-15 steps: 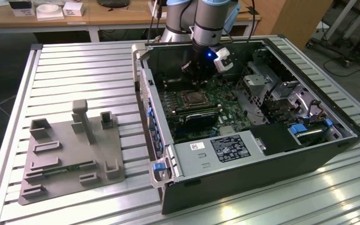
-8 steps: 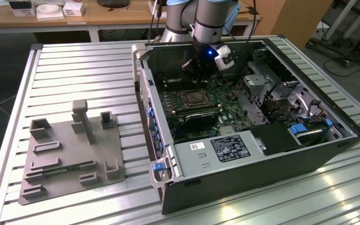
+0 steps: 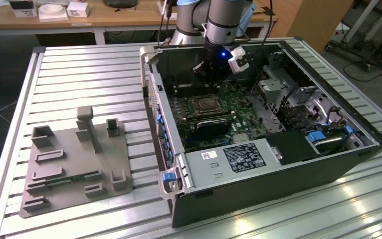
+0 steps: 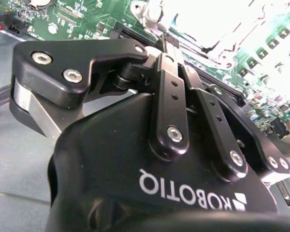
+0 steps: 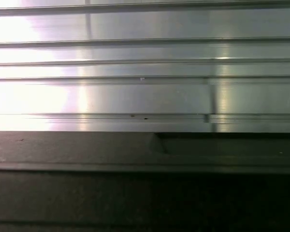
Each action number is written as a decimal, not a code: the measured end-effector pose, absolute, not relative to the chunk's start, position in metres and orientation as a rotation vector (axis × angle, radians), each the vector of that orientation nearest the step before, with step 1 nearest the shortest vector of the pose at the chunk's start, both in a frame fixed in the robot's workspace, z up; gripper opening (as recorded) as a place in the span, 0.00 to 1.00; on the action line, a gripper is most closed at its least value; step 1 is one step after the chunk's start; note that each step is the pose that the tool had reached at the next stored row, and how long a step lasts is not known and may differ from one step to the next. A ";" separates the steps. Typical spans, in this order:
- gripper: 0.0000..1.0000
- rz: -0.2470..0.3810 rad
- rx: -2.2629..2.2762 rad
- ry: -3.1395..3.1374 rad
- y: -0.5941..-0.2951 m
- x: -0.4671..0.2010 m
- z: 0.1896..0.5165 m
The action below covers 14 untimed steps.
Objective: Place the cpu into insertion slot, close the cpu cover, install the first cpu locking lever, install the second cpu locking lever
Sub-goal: 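Install the second cpu locking lever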
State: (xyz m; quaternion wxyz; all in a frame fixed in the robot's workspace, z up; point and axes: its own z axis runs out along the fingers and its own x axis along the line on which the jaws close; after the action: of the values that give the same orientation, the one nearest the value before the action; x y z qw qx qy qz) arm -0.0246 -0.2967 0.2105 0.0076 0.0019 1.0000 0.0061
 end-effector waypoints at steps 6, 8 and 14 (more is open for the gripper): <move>0.10 0.019 0.006 3.126 -0.299 -0.025 0.211; 0.10 0.019 0.006 3.126 -0.300 -0.025 0.210; 0.10 0.019 0.006 3.126 -0.304 -0.025 0.211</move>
State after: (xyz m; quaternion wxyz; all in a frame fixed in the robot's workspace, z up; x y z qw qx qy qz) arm -0.0246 -0.3043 0.2105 0.0076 0.0018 1.0000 0.0061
